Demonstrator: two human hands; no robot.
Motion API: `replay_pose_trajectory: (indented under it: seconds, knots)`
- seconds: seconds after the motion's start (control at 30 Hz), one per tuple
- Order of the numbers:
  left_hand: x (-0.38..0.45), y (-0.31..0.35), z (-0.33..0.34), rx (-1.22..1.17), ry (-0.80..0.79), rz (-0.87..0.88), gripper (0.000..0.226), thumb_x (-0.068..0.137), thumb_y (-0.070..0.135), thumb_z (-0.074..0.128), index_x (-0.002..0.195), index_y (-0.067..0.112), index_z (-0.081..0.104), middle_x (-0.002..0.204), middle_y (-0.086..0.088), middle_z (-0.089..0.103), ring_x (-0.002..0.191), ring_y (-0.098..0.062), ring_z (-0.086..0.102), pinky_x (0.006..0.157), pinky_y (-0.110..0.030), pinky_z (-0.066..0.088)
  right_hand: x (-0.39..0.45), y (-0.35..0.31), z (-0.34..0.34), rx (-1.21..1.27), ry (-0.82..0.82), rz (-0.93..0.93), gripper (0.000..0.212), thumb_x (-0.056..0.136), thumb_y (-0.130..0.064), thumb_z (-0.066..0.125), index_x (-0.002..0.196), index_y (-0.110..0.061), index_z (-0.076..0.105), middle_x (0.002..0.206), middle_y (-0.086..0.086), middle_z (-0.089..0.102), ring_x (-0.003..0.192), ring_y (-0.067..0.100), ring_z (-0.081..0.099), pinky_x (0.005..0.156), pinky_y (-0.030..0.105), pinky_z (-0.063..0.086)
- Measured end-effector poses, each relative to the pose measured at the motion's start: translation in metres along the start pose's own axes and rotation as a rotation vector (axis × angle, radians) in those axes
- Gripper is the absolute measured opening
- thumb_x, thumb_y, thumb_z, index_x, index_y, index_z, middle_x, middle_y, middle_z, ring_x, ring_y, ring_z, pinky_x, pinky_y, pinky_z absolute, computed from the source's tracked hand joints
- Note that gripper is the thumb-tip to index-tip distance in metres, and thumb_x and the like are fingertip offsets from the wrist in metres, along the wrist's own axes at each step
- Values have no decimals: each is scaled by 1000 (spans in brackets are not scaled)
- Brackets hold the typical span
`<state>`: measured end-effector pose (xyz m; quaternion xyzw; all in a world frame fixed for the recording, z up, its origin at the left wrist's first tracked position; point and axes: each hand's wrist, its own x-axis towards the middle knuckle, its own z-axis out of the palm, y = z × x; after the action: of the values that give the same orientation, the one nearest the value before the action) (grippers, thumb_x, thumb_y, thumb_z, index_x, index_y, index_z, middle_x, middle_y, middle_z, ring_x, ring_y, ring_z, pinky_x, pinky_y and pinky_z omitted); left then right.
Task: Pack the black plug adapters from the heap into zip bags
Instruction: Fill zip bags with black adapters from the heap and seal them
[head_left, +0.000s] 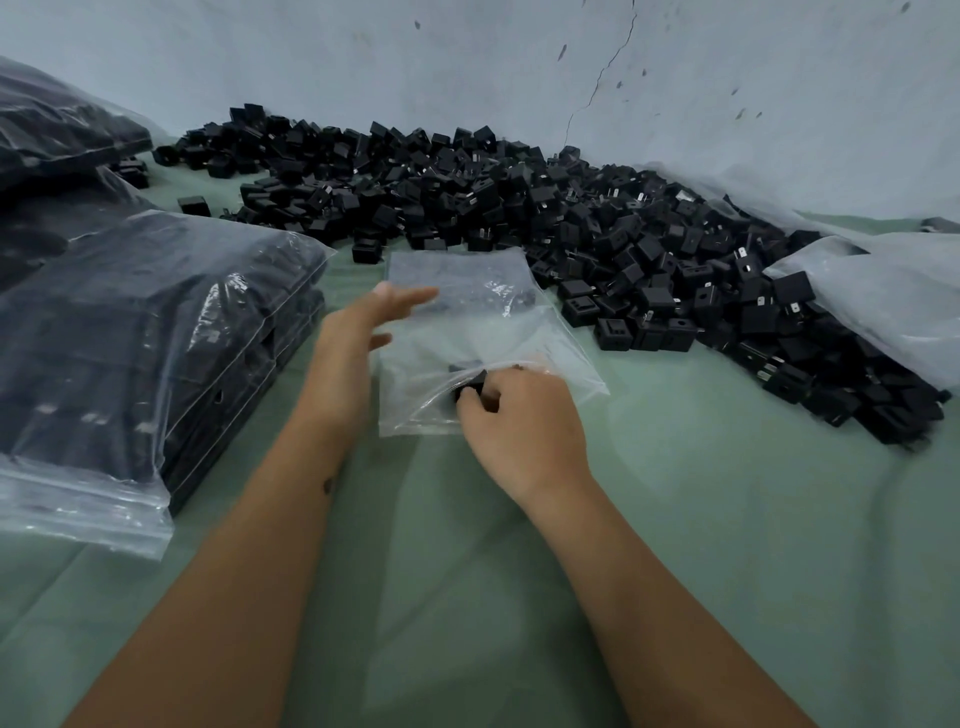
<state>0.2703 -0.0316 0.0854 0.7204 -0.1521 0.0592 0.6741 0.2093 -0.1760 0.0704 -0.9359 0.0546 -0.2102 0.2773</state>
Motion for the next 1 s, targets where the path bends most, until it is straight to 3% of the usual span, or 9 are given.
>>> replay_pose_trajectory:
  seconds: [0.1,0.17,0.27,0.33,0.4,0.6,0.73,0.8,1.0]
  knots:
    - [7,-10,-9,142,262,-129,25,96,27,49,102,36,71,93,19,68,72,6,58,66,-17,43,-1,-1,0,-3,-32,-11,23,75,-27,51,55,-15,53,59,-5,52,71,12,49,52,28,43]
    - [8,-19,-13,293,279,-191,27,93,22,51,109,32,69,98,10,68,60,-1,54,59,-25,44,-3,-2,0,-19,-79,-69,15,74,-24,53,67,-18,65,69,-7,62,78,11,54,65,27,47]
    - [10,-25,-14,430,258,-230,34,89,22,50,114,34,69,108,-8,66,92,-25,60,80,-35,50,-4,-2,1,-38,-120,-178,16,76,-26,52,77,-20,67,76,-7,66,79,13,55,80,29,47]
    - [10,-23,-13,475,245,-256,36,87,23,50,117,35,68,108,-11,64,90,-25,57,80,-32,49,-4,-1,2,-53,-124,-230,14,76,-27,51,67,-20,59,66,-8,59,69,14,51,77,32,47]
    - [10,-22,-12,491,218,-271,37,87,23,49,118,34,66,106,-10,65,97,-26,58,84,-35,50,-2,-1,5,-47,-160,-242,17,78,-28,50,75,-21,65,67,-7,60,69,13,53,77,32,47]
    - [14,-22,-8,584,178,-297,43,87,18,46,124,32,62,110,-16,63,104,-34,57,91,-40,49,15,-3,12,6,-277,-233,25,87,-30,47,108,-31,61,101,-7,64,99,15,53,93,34,43]
    - [17,-24,-7,633,146,-306,45,88,19,48,131,32,56,113,-18,63,108,-37,57,96,-46,48,33,-11,22,-22,-310,-297,15,93,-24,44,102,-27,55,87,-7,61,89,15,55,83,36,49]
    - [18,-25,-6,636,146,-301,43,91,22,49,132,33,54,114,-16,63,111,-35,56,98,-46,46,44,-14,28,-83,-297,-337,21,93,-27,40,110,-30,51,89,-9,59,93,14,53,85,32,46]
    - [19,-27,-5,633,137,-263,46,91,18,46,125,47,56,107,-14,64,105,-37,57,93,-40,48,71,-14,49,-199,-277,-369,34,84,-24,47,117,-31,52,87,-12,52,83,13,53,67,28,41]
